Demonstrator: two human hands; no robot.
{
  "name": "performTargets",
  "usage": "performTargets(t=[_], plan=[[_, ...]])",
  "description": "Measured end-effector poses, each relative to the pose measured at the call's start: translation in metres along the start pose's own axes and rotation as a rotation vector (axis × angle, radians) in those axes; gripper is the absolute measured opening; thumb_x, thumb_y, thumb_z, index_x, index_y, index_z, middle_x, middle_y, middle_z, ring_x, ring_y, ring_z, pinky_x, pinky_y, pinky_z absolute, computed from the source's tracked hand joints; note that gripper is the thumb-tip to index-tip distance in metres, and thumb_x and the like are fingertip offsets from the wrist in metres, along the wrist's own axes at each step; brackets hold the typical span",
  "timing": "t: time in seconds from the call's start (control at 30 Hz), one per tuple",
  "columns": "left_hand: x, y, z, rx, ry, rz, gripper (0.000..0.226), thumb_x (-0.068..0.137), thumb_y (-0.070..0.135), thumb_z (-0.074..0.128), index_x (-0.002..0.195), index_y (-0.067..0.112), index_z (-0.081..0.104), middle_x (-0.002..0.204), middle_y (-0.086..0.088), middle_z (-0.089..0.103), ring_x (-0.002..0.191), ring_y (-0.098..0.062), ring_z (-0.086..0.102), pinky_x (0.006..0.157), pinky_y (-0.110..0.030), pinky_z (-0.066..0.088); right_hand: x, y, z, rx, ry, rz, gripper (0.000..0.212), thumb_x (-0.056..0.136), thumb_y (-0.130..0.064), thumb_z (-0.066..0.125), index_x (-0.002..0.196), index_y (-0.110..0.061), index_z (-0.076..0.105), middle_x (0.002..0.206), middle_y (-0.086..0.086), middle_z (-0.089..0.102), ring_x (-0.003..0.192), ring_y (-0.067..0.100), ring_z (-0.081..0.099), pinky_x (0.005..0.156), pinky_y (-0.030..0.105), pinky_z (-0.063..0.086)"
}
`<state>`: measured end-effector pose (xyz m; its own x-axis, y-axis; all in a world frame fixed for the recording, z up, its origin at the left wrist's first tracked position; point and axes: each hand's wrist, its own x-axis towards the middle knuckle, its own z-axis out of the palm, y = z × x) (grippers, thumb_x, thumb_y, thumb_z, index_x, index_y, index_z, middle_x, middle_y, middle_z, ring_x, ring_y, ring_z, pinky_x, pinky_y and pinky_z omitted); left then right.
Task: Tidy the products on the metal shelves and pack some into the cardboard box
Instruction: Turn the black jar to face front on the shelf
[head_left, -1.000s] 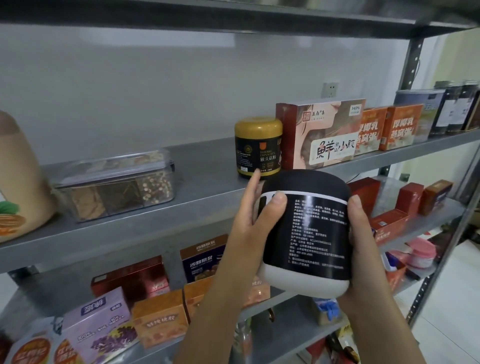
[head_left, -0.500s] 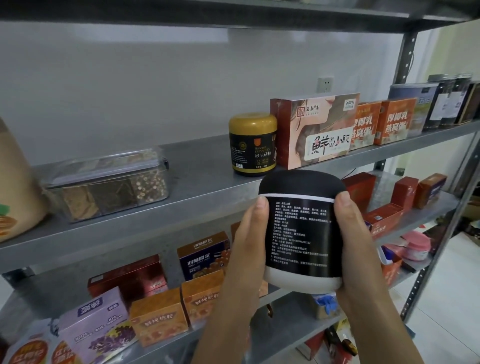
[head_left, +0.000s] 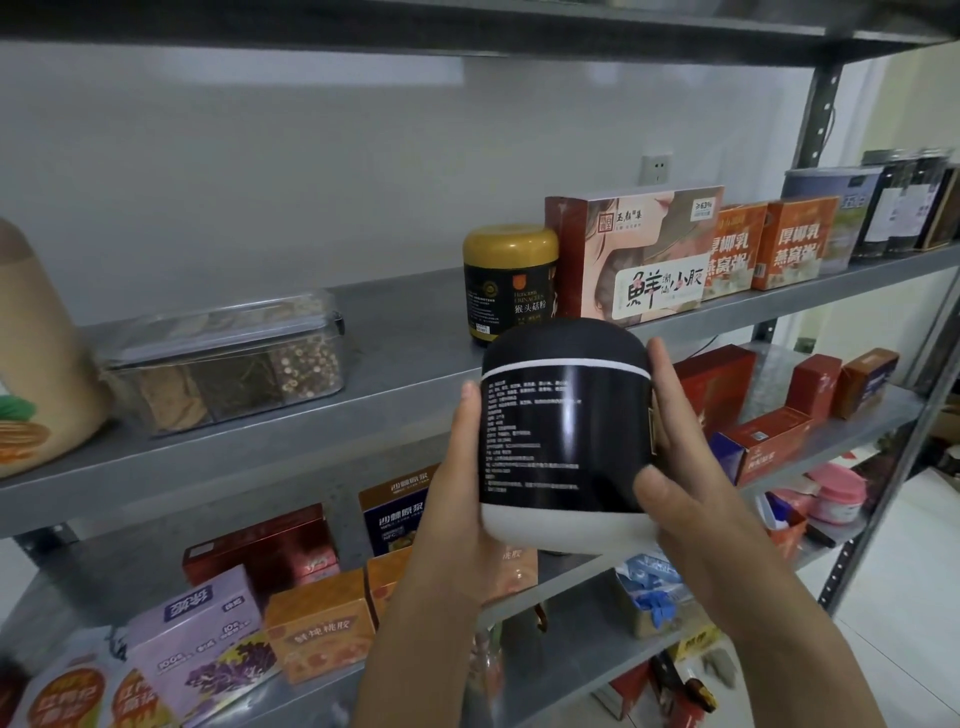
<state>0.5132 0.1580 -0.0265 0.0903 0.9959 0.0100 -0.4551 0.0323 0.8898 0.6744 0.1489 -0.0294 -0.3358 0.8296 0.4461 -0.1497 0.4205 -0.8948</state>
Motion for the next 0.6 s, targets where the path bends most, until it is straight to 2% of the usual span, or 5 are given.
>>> performTargets(t=[0.13, 0.23, 0.43, 0.5, 0.6], plan=[[-0.002, 0.003, -0.003, -0.087, -0.024, -0.031, 0.058, 0.096, 0.058, 0.036, 0.124, 0.017, 0.066, 0.117, -0.007, 0.071, 0.106, -0.021, 0.069, 0.082, -0.037, 0.055, -0.003, 0.005, 0.000, -0.168, -0.131, -0.118, 0.128, 0.055, -0.052, 0.087, 0.144, -0.060, -0.004, 0.148, -0.042, 0.015, 0.139, -0.003, 0.031, 0.097, 0.016, 0.044], [-0.005, 0.005, -0.001, -0.128, -0.035, -0.053, 0.057, 0.097, 0.057, 0.035, 0.123, 0.018, 0.067, 0.117, -0.007, 0.071, 0.106, -0.021, 0.069, 0.084, -0.038, 0.053, 0.000, 0.012, 0.003, -0.305, -0.058, -0.183, 0.130, 0.059, -0.034, 0.087, 0.146, -0.054, -0.007, 0.155, -0.031, 0.008, 0.143, 0.001, 0.025, 0.102, 0.019, 0.044], [-0.009, 0.005, 0.004, 0.114, 0.132, 0.069, 0.049, 0.095, 0.057, 0.034, 0.114, 0.027, 0.067, 0.105, 0.002, 0.075, 0.096, -0.014, 0.072, 0.081, -0.037, 0.053, -0.001, 0.017, 0.001, -0.382, 0.100, -0.303, 0.113, 0.066, -0.042, 0.080, 0.151, -0.040, 0.005, 0.160, -0.012, 0.018, 0.145, 0.012, 0.025, 0.108, 0.033, 0.040], [-0.008, 0.006, 0.007, 0.224, 0.167, 0.122, 0.062, 0.088, 0.071, 0.033, 0.130, 0.033, 0.057, 0.121, 0.001, 0.068, 0.108, -0.019, 0.066, 0.090, -0.046, 0.053, -0.001, 0.016, 0.002, -0.463, 0.127, -0.334, 0.108, 0.068, -0.042, 0.077, 0.152, -0.032, 0.009, 0.161, -0.008, 0.015, 0.147, 0.013, 0.020, 0.111, 0.031, 0.036], [-0.006, 0.007, 0.010, 0.334, 0.129, 0.089, 0.100, 0.058, 0.095, 0.029, 0.140, 0.041, 0.043, 0.139, 0.001, 0.054, 0.126, -0.023, 0.053, 0.105, -0.054, 0.042, 0.003, 0.015, 0.010, -0.628, 0.162, -0.419, 0.099, 0.074, -0.036, 0.072, 0.152, -0.016, 0.015, 0.162, 0.009, 0.009, 0.149, 0.015, 0.012, 0.114, 0.019, 0.028]])
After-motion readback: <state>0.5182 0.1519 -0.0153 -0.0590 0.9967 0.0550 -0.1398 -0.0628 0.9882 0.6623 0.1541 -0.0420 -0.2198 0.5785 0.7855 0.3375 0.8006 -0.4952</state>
